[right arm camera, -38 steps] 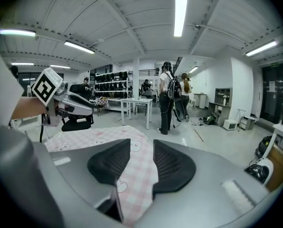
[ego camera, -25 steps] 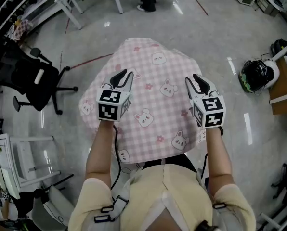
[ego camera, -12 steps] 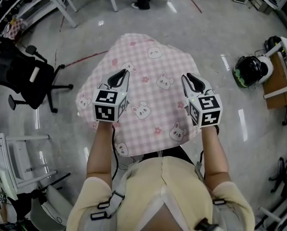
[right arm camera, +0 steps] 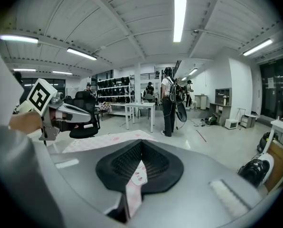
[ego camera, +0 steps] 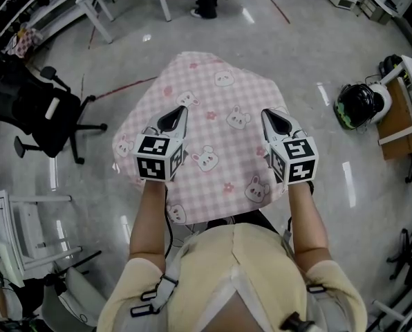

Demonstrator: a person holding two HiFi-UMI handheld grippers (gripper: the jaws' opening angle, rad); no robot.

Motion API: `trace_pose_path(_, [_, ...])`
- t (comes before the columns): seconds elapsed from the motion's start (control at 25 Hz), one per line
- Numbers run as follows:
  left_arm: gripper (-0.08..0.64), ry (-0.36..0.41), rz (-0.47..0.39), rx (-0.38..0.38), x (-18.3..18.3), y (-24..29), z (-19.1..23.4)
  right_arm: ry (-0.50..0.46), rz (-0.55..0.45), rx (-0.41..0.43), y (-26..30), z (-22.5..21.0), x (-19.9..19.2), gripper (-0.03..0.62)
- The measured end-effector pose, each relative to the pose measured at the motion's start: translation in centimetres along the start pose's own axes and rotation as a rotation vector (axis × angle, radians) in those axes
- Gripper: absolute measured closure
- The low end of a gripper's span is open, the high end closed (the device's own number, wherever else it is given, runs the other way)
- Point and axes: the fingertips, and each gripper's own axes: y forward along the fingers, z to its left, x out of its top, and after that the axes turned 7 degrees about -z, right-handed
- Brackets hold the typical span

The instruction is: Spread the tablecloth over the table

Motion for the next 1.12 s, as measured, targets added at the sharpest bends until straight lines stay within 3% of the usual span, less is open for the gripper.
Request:
trace_pose_path(0.52, [0.554, 0.014, -0.032, 0.024, 2.0, -1.1, 0.0, 0.015, -0.033, 0.025, -0.6, 0.5, 1.8, 0.588])
trace_pose_path(1.12, [0.554, 0.008, -0.034, 0.023, 1.6, -0.8, 0.7, 0.028, -0.023, 0.037, 0.5, 0.1, 1.6, 0.588])
